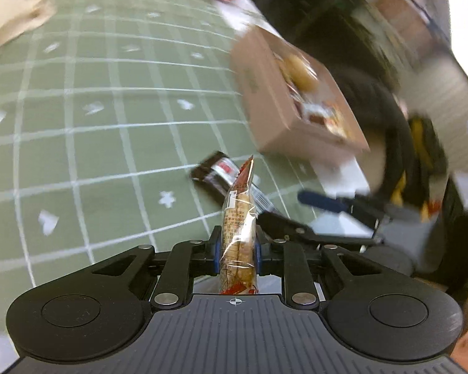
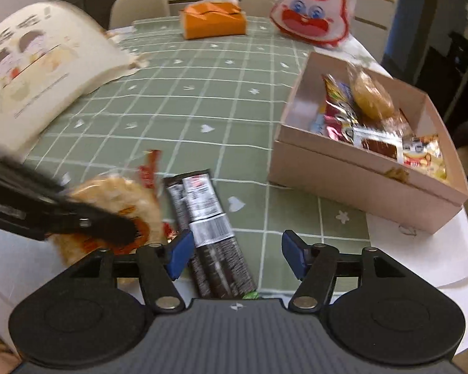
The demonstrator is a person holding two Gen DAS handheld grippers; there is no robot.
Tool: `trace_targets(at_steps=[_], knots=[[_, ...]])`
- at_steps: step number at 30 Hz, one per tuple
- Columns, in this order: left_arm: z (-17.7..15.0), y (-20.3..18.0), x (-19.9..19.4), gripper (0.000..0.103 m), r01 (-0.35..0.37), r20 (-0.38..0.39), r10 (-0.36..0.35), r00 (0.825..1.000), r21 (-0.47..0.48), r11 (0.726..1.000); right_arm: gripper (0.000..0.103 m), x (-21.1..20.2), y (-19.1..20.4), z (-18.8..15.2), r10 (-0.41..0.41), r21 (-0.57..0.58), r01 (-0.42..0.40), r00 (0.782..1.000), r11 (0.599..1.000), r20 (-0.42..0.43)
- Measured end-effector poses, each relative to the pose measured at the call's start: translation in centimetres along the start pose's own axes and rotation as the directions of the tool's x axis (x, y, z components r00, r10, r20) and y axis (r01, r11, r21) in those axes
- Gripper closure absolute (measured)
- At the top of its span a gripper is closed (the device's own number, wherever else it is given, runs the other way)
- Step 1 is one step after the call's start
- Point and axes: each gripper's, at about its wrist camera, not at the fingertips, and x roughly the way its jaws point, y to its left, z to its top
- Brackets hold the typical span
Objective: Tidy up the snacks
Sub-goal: 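Grasp the dark chocolate bar with the right tool while the left tool holds the cracker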
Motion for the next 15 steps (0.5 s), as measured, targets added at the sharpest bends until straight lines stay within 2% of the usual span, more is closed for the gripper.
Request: trace_targets(at_steps=[2, 4, 7, 11, 13, 15], knots=[[-0.4, 0.3, -1.0, 0.08, -0.022, 0.054, 0.025, 0.998, -0.064, 0.998, 0.04, 0.6, -0.5, -0.3, 0.012, 0.033, -0.012, 1.0, 0.999, -0.003], [-0.6, 0.3, -2.2, 0.08, -0.048, 0.099, 0.056, 0.993, -0.075, 0.996, 0.04, 0.8, -0.6, -0.4, 0.031, 0.042, -0.032, 0.999, 0.999, 0.012], [-0.6, -0.1, -3.0, 0.08, -0.107, 0.099, 0.109, 0.989, -0.025, 0.994, 0.04, 1.4, -0.2, 0.2, 0.05, 0.017, -0.05, 0.999, 0.999, 0.021], [-0.8, 0.4, -3.4, 0.08, -0.117, 0.084, 0.121, 0.989, -0.055, 0.992, 0.041, 2.3, 0.5, 1.1, 0.083, 0.004, -0.083, 0.996, 0.997, 0.028], [-0.9, 0.2, -2.9, 0.08, -0.12, 0.052, 0.124, 0.991, -0.065, 0.991, 0.061, 2.3, 0.9, 1.3, 0.127, -0.024, -0.127, 0.992, 0.992, 0.011], [-1.0, -0.3, -2.4, 0.08, -0.115, 0.023, 0.116, 0.993, -0.057, 0.992, 0.062, 2.0, 1.4, 1.3, 0.142, -0.059, -0.142, 0.99, 0.988, -0.009]])
